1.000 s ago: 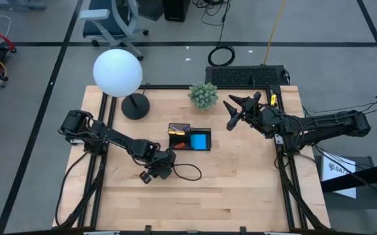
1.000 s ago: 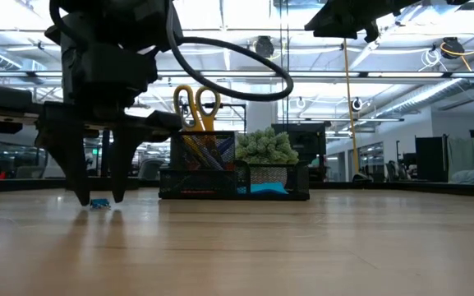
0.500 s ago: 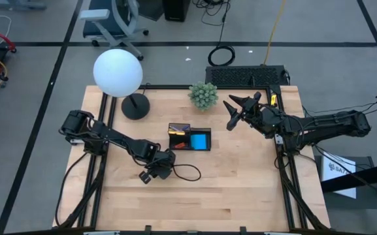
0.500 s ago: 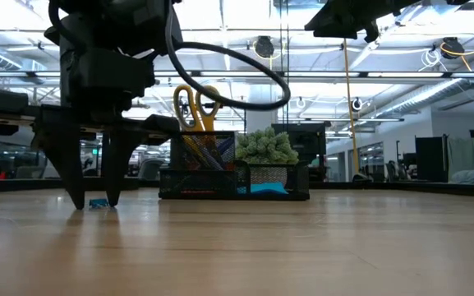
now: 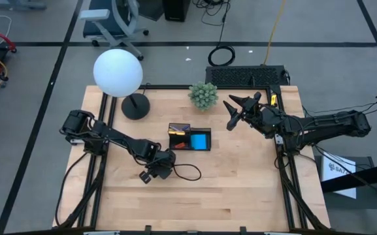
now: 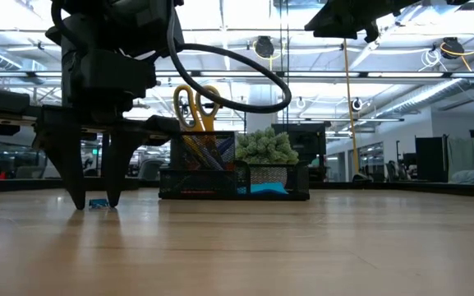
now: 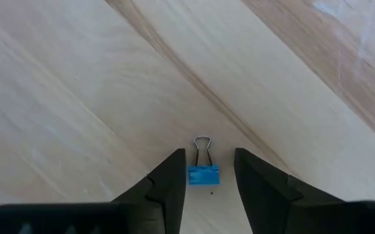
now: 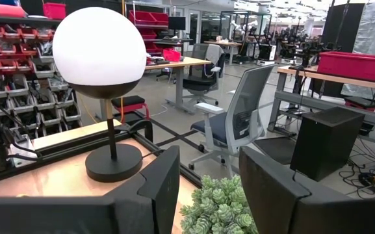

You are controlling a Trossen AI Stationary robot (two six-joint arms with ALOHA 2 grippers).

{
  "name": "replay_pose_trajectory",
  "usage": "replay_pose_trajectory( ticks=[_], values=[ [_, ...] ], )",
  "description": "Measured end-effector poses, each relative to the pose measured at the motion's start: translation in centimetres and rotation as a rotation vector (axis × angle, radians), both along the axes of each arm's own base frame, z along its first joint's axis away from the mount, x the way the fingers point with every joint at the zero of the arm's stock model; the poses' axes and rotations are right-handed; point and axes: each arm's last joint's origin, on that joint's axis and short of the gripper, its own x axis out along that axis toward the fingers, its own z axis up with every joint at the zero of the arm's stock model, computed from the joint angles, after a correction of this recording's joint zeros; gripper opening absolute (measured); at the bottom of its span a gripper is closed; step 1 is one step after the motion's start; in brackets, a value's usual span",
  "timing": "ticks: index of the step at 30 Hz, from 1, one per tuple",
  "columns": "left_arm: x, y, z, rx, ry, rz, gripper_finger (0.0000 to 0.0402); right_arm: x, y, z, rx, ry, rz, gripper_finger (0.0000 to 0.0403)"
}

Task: Pick and place office supplies into organizer
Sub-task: Put the binder clip into the desk organizer

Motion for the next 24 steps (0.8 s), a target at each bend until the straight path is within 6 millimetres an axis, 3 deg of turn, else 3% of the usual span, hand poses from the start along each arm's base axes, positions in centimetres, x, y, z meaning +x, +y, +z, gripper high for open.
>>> replay_pose_trajectory(
  ticks=[24],
  values=[
    [-0.26, 0.37, -0.15, 0.042, 0.029, 0.024, 0.0136, 0.00, 0.00, 0.00, 0.000, 0.000, 0.000, 0.0153]
  ],
)
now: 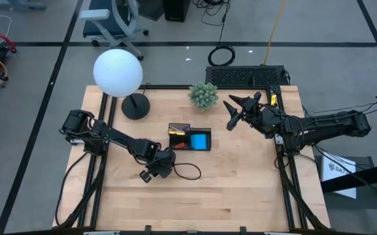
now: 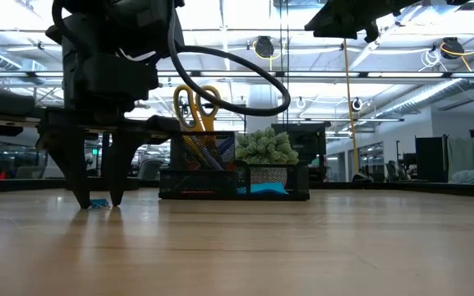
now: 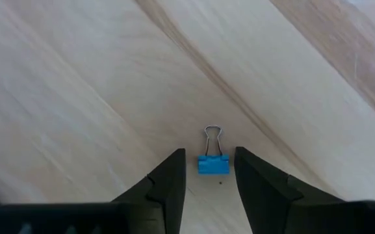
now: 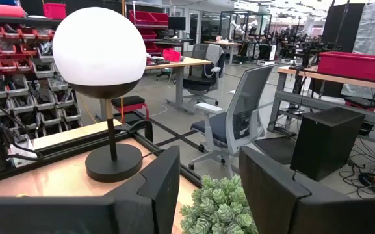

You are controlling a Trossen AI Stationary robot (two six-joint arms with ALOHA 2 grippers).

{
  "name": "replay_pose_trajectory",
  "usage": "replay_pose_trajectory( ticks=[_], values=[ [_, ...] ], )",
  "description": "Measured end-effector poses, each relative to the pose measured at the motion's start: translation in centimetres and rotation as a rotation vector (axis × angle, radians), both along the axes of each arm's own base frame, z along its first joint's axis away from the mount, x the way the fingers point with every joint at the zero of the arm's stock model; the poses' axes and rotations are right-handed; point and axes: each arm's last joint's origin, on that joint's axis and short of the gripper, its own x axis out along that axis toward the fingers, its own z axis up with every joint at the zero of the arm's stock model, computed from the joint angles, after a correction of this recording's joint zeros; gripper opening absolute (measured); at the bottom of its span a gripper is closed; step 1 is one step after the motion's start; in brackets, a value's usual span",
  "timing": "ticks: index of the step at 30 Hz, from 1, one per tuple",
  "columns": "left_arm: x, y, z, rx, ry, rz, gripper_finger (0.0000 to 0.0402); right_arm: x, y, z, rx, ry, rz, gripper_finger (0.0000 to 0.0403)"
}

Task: Pick and place office supplies into organizer
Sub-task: Put the binder clip into the desk organizer

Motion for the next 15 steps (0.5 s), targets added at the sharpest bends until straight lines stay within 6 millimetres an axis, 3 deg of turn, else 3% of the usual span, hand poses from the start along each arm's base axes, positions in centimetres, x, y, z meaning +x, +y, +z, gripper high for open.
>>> replay_pose_trajectory(
  ticks=[15],
  values=[
    [-0.17, 0.02, -0.02, -0.021, 0.025, 0.013, 0.0136, 0.00, 0.00, 0.00, 0.000, 0.000, 0.000, 0.0153]
  ],
)
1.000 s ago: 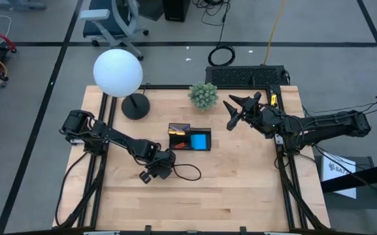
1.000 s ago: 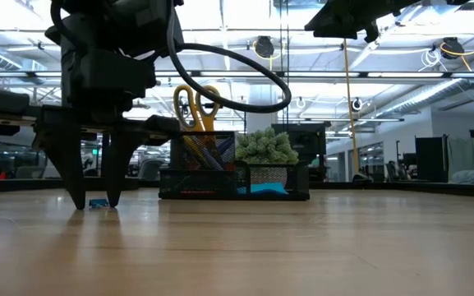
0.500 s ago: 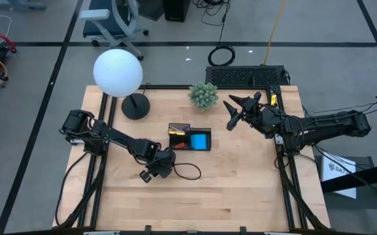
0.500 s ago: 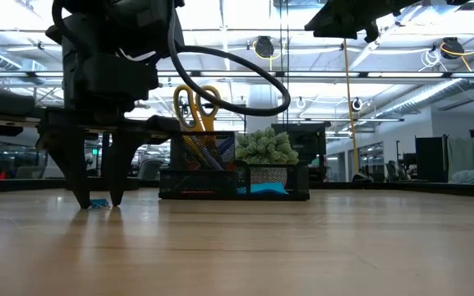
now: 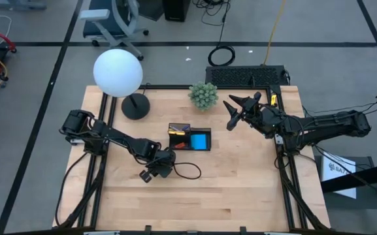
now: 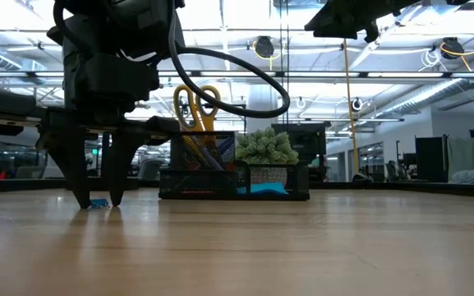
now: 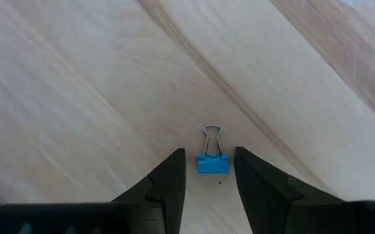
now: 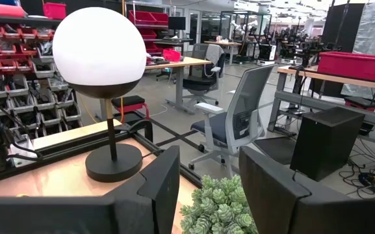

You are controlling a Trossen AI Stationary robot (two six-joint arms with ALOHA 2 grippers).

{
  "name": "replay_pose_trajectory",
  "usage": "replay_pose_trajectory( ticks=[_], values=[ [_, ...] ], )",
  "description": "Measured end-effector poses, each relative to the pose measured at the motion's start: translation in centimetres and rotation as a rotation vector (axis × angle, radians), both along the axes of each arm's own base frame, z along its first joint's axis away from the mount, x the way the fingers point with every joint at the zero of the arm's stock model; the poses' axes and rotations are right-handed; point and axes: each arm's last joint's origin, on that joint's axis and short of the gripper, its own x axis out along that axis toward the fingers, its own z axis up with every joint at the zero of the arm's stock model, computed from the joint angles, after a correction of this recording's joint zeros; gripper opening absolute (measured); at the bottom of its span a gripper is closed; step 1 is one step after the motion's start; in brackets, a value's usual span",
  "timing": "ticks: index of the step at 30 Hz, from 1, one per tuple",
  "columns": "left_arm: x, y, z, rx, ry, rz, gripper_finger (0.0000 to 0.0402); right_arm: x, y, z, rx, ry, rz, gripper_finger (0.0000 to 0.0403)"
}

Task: Pick and place office supplies into organizer
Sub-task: Put the binder clip into the desk organizer

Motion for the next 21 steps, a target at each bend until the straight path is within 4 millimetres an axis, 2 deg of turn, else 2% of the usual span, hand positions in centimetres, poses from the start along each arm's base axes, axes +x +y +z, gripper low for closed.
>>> replay_pose_trajectory(
  ticks=[8, 17, 21],
  values=[
    [0.01, -0.01, 0.00, -0.004, 0.002, 0.013, 0.0130, 0.00, -0.01, 0.01, 0.000, 0.000, 0.000, 0.0153],
    [-0.03, 0.01, 0.00, -0.003, 0.007, 0.018, 0.0060, 0.00, 0.00, 0.00, 0.000, 0.000, 0.000, 0.0153],
    [0.00, 0.01, 0.00, -0.005, 0.004, 0.023, 0.0054, 0.00, -0.01, 0.01, 0.000, 0.000, 0.000, 0.0153]
  ],
)
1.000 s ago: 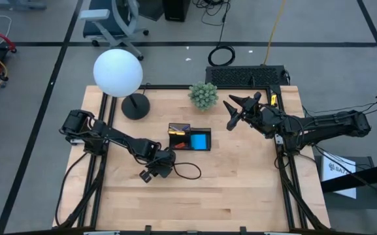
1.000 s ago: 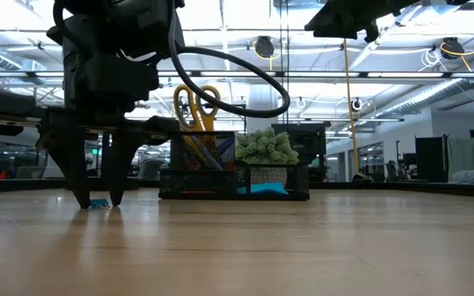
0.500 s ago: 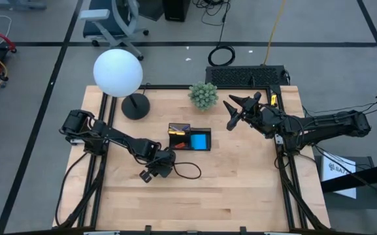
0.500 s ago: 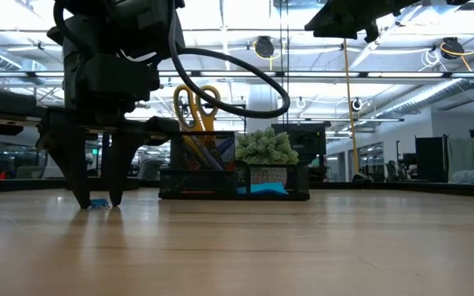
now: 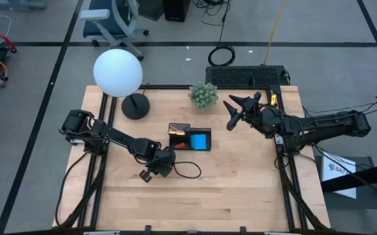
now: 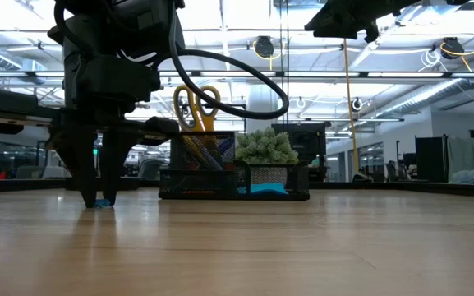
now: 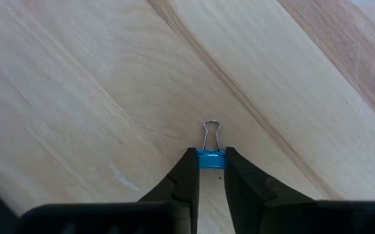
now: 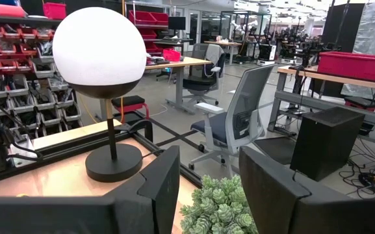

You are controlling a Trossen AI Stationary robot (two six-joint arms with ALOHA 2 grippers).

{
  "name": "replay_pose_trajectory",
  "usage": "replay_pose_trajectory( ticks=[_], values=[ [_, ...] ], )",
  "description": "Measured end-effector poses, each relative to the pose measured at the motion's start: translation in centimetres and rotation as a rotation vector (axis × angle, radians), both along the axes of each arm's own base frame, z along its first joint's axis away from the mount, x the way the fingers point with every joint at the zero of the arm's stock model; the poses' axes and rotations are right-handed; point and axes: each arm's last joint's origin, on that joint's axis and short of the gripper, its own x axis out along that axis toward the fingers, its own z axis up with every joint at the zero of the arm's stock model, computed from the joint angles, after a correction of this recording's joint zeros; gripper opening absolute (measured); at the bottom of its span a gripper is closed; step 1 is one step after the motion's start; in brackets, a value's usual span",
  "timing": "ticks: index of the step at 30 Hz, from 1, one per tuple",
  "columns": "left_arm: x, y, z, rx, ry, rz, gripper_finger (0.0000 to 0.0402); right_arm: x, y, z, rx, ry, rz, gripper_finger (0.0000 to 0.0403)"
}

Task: Pick and place office supplies into organizer
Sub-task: Put the binder clip into the desk organizer

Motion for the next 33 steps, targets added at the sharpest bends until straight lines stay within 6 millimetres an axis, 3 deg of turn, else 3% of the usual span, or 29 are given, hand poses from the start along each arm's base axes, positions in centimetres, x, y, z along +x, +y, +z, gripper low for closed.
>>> replay_pose_trajectory(
  ticks=[6, 14, 23, 33],
  values=[
    [0.1, 0.0, 0.0, 0.005, -0.008, 0.003, 0.0077, 0.0, 0.0, 0.0, 0.000, 0.000, 0.000, 0.0153],
    [0.7, -0.1, 0.7, 0.022, -0.020, 0.003, 0.0053, 0.0, 0.0, 0.0, 0.000, 0.000, 0.000, 0.0153],
    [1.5, 0.2, 2.0, 0.156, -0.029, 0.002, 0.0077, 0.0, 0.0, 0.0, 0.000, 0.000, 0.000, 0.0153],
    [2.6, 1.0, 3.7, 0.243, -0.061, 0.012, 0.0059, 0.0, 0.0, 0.0, 0.000, 0.000, 0.000, 0.0153]
  ],
)
